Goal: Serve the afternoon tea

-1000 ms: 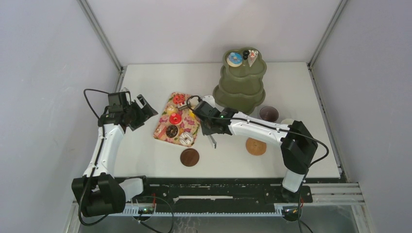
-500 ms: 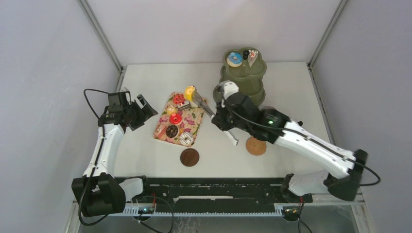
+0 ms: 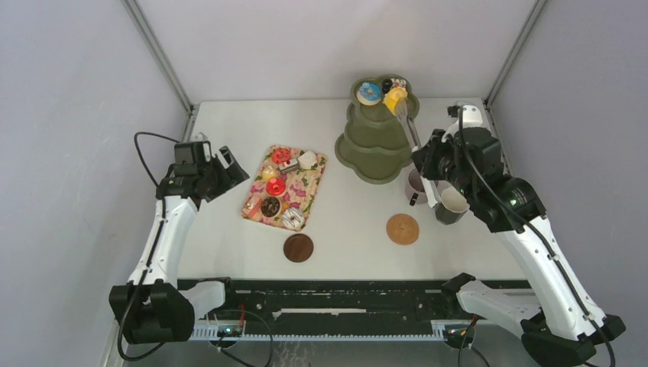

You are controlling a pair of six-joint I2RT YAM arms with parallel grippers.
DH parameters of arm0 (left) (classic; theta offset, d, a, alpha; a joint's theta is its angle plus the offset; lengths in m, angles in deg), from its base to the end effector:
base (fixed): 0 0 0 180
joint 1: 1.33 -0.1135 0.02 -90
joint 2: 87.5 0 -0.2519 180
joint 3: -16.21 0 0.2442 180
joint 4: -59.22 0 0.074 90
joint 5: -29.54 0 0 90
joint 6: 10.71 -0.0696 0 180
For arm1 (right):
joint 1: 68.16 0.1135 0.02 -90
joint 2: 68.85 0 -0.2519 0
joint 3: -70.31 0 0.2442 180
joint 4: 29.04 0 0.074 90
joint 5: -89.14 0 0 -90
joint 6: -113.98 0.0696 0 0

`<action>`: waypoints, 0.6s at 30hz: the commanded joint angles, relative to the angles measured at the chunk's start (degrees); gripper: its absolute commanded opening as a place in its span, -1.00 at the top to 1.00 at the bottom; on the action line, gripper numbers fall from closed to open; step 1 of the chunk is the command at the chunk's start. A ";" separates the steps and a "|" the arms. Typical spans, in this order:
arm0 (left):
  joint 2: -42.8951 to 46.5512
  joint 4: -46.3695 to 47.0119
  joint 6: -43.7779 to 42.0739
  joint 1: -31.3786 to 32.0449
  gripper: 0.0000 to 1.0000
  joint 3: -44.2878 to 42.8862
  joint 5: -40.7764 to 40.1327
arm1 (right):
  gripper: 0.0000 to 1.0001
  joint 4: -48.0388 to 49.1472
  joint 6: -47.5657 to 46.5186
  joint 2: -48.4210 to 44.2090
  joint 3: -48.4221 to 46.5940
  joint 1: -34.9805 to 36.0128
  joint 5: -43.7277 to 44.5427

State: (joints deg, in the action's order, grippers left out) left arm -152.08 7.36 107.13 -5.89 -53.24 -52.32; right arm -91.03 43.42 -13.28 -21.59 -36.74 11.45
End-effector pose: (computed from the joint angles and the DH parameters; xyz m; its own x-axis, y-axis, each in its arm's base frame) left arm 0.2526 0.0103 0.2573 -0.6528 -0.5158 -0.5548 -0.3249 0.8522 -0.4101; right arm 0.1804 0.0928 0.4045 -0.4634 0.0980 -0.8807 -0.2027 0.9558 0.2129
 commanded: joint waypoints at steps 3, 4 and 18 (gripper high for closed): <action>2.85 0.29 -5.45 8.04 -0.73 -6.38 -7.50 | 1.00 2.28 -1.98 0.62 -1.31 -6.59 -6.40; 2.82 0.46 -5.84 9.16 -0.73 -6.72 -7.87 | 1.00 2.44 -2.10 1.08 -1.54 -6.63 -6.58; 4.94 3.95 -9.18 16.06 -0.76 -6.45 -8.75 | 1.00 5.30 -2.92 6.14 -1.92 -7.20 -7.82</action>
State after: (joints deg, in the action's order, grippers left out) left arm -148.73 8.68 99.74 9.96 -57.28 -60.32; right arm -91.34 41.69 -6.79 -21.59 -43.45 4.28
